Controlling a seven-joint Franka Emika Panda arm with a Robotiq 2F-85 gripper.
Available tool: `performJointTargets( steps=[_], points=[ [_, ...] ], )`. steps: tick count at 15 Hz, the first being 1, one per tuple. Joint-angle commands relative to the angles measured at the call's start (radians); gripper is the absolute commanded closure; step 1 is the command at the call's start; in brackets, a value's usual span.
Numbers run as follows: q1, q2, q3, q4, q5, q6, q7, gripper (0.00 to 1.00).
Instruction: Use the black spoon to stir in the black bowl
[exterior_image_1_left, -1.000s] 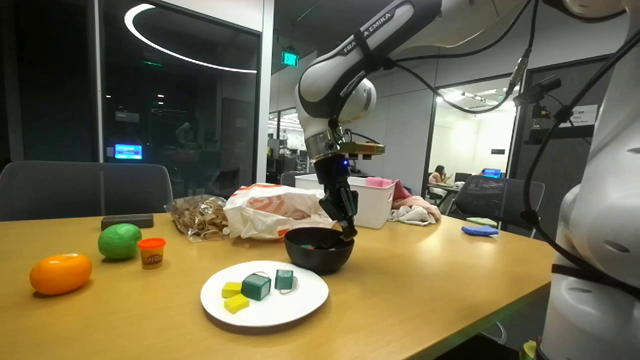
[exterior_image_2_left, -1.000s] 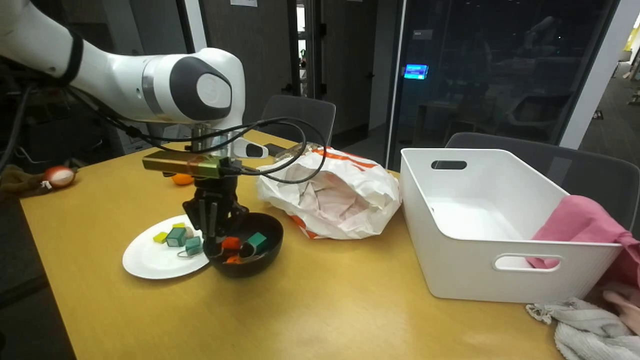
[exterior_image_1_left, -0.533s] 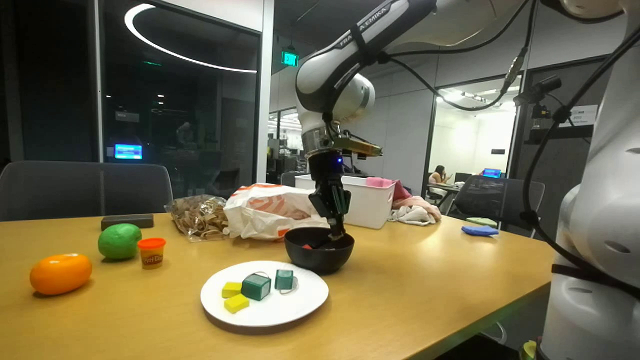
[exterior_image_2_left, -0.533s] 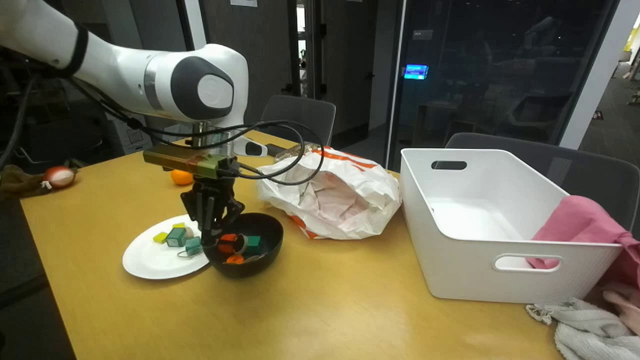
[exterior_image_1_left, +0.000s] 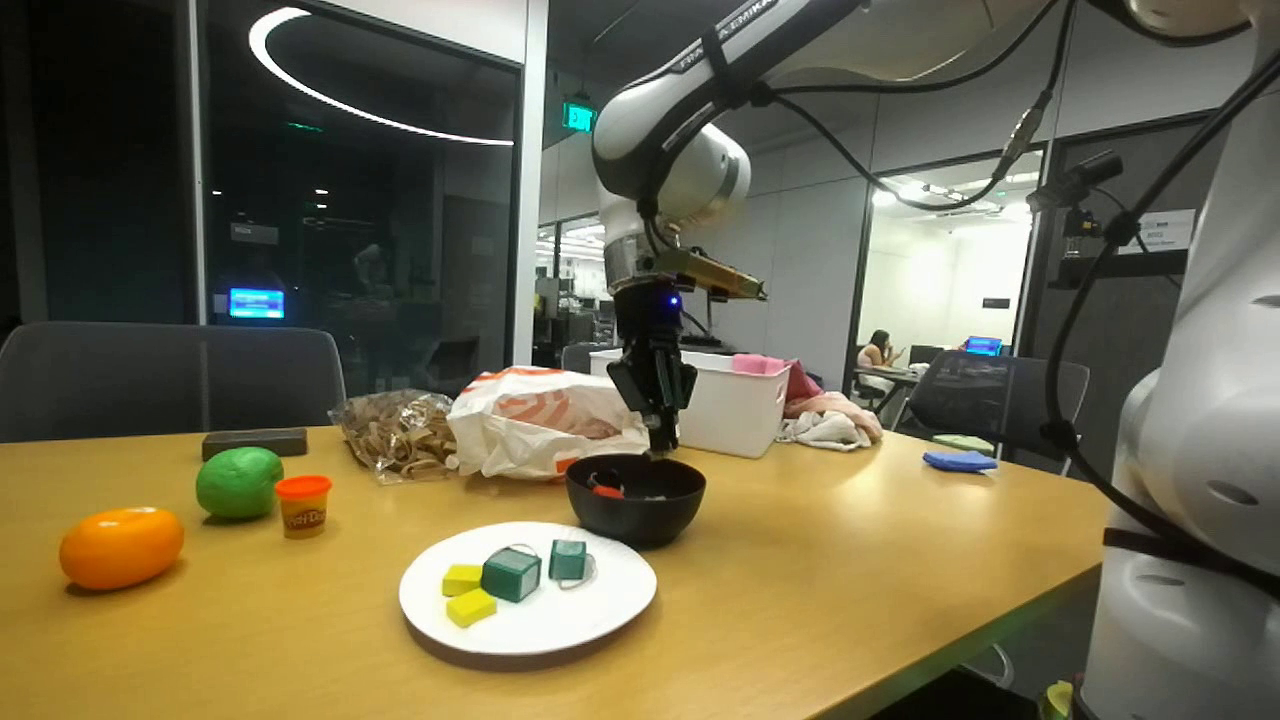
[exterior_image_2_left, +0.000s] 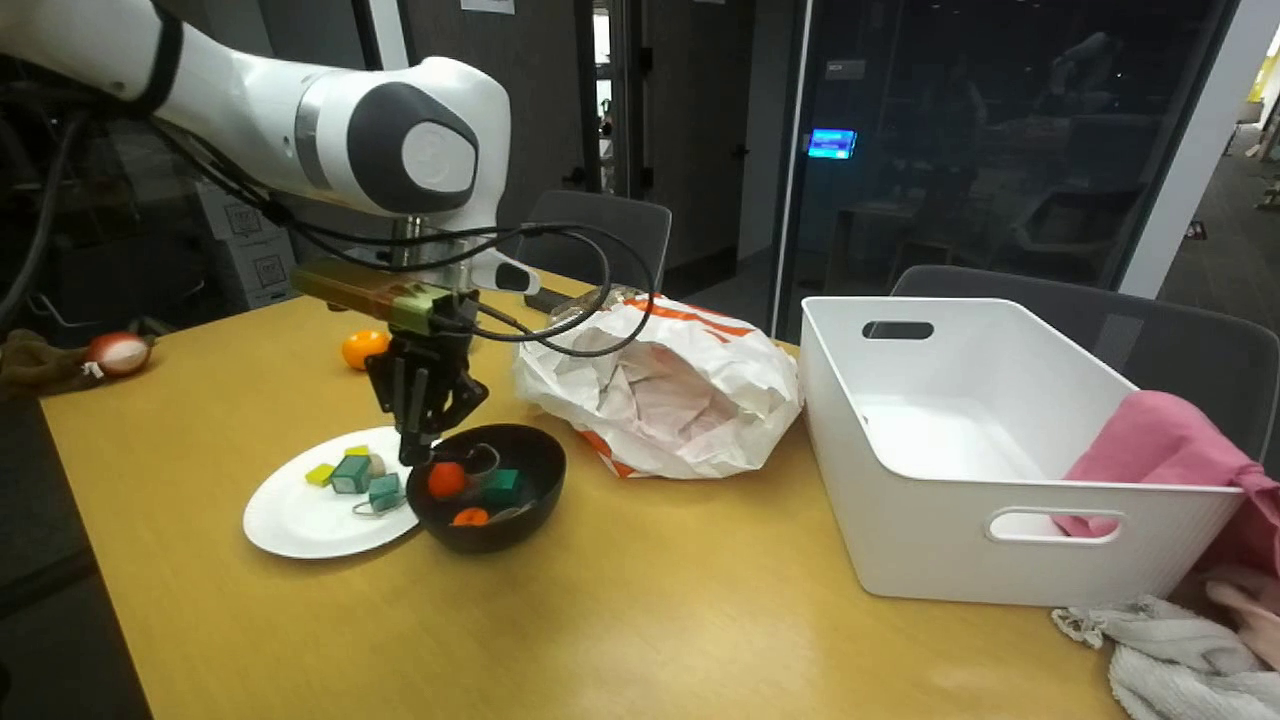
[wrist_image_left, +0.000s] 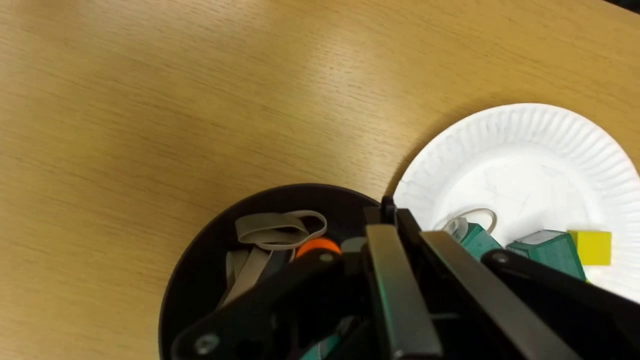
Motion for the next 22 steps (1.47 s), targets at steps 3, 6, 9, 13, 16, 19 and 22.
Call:
performJointTargets(
  steps=[3, 6, 9, 13, 16, 19, 22],
  points=[
    [-0.003, -0.014, 0.003, 0.056, 0.025, -0.092, 0.062, 0.9],
    [-0.004, -0.013, 0.005, 0.061, 0.0, -0.078, 0.069, 0.92],
    [-0.01, 0.001, 0.007, 0.056, -0.059, -0.081, 0.123, 0.91],
    [-0.012, 0.01, 0.013, 0.05, -0.184, -0.091, 0.205, 0.91],
    [-0.009, 0.021, 0.012, 0.056, -0.214, -0.137, 0.212, 0.9],
    [-0.007, 0.032, 0.008, 0.059, -0.191, -0.192, 0.17, 0.91],
    [-0.003, 0.033, 0.009, 0.05, -0.186, -0.215, 0.119, 0.91]
  ],
)
